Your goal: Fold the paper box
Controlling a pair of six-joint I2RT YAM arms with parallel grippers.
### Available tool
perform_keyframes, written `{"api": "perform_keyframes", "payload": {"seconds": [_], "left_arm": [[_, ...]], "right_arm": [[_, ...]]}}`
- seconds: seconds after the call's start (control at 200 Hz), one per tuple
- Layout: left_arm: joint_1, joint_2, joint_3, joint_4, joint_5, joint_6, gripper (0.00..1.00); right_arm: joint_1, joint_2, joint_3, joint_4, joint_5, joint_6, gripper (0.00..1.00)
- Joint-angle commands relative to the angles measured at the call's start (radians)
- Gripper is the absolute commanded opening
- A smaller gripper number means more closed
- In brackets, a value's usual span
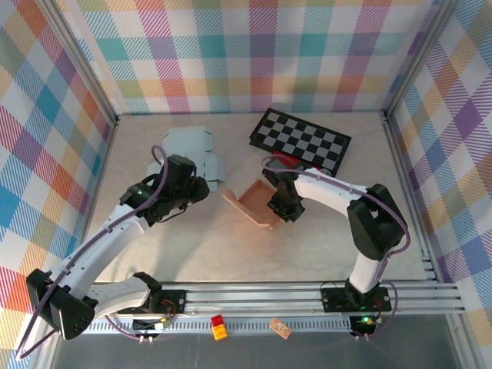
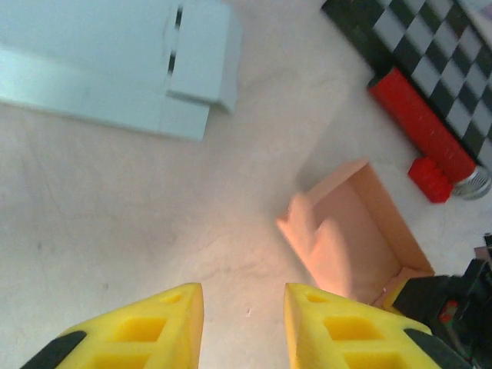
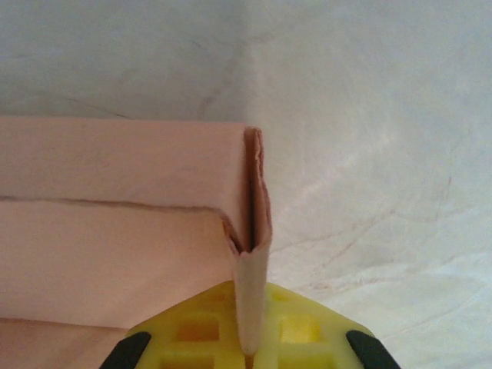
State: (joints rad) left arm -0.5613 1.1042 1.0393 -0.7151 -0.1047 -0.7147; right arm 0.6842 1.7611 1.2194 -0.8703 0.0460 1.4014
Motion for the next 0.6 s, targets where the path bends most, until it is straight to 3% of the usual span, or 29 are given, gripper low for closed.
{"api": "perform_keyframes", "payload": {"seconds": [0.0, 0.265, 0.44, 0.595], "left_arm": [[0.015, -0.002, -0.094, 0.038, 0.158, -0.049, 0.32], [0.032, 0.124, -0.222, 0.281, 0.371, -0.166, 0.32], [0.032, 0.249, -0.218, 0.427, 0.419, -0.206, 0.32], [0.032, 0.332, -0.184, 0.504, 0.442, -0.229, 0.33]], "right_arm": [[0.004, -0.046, -0.039, 0.025, -0.085, 0.31, 0.0], [0.019, -0.012, -0.064, 0.088, -0.139, 0.541, 0.0], [0.025, 0.017, -0.1, 0.184, -0.206, 0.577, 0.0], [0.025, 0.007, -0.098, 0.183, -0.229, 0.568, 0.2]]}}
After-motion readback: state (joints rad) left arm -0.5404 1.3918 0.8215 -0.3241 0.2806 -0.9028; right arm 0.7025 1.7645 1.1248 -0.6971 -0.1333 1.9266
